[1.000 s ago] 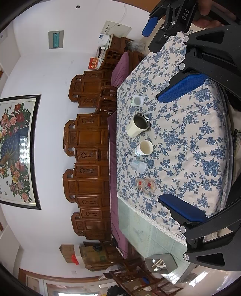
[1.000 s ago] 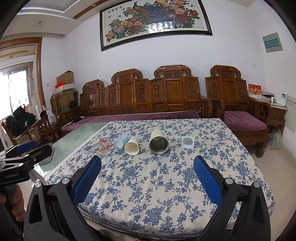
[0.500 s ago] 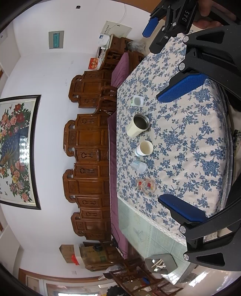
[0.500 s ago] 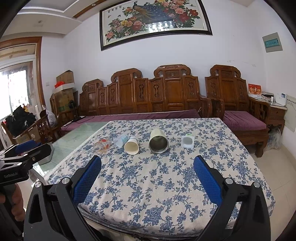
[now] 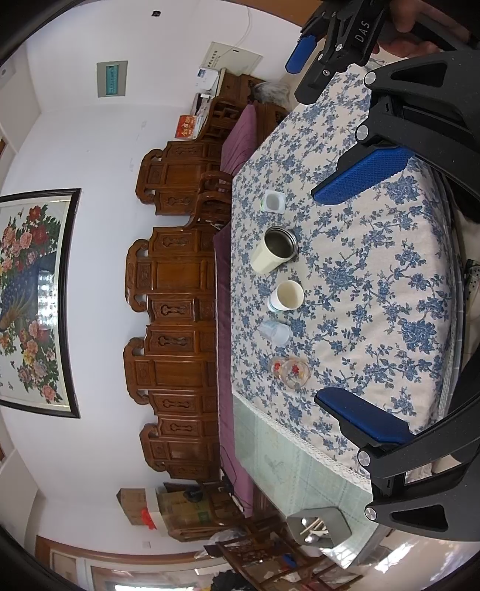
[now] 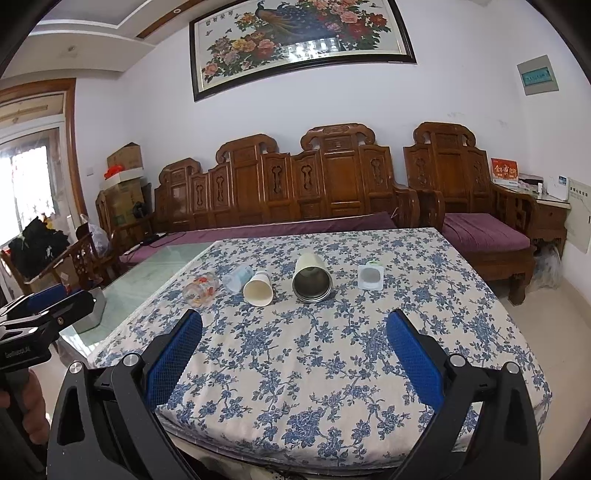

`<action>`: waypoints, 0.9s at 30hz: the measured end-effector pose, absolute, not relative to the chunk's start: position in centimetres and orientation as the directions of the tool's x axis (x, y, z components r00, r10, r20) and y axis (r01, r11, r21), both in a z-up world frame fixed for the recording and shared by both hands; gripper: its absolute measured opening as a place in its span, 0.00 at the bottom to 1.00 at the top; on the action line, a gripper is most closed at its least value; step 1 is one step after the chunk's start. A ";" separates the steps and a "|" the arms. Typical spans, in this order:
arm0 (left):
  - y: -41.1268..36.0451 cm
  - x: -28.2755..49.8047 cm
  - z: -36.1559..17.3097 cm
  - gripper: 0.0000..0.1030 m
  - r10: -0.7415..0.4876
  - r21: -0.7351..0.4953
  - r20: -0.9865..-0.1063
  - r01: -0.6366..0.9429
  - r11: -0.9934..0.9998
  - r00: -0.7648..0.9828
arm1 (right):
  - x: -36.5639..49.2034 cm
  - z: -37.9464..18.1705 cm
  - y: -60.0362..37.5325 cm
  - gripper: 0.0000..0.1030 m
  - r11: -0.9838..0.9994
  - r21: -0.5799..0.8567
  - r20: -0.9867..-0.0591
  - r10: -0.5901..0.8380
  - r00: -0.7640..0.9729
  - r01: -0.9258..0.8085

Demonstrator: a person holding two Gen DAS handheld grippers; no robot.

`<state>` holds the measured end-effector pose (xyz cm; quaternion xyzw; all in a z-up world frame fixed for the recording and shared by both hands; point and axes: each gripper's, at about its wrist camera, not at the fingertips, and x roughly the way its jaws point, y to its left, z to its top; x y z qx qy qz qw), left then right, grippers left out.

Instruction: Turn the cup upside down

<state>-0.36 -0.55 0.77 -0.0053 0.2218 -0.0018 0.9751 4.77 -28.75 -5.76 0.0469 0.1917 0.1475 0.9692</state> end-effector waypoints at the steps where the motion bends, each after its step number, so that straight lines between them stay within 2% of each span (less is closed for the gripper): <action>1: -0.6 -0.3 0.8 0.93 -0.005 -0.011 -0.432 0.001 1.000 0.902 | 4.8 -5.7 -28.7 0.98 0.952 0.148 -0.358 0.303 0.883 -0.267; 27: 0.1 0.0 -0.1 0.93 -0.004 -0.015 -0.444 -0.002 1.000 0.896 | 5.0 -5.8 -28.9 0.98 0.952 0.146 -0.360 0.304 0.882 -0.269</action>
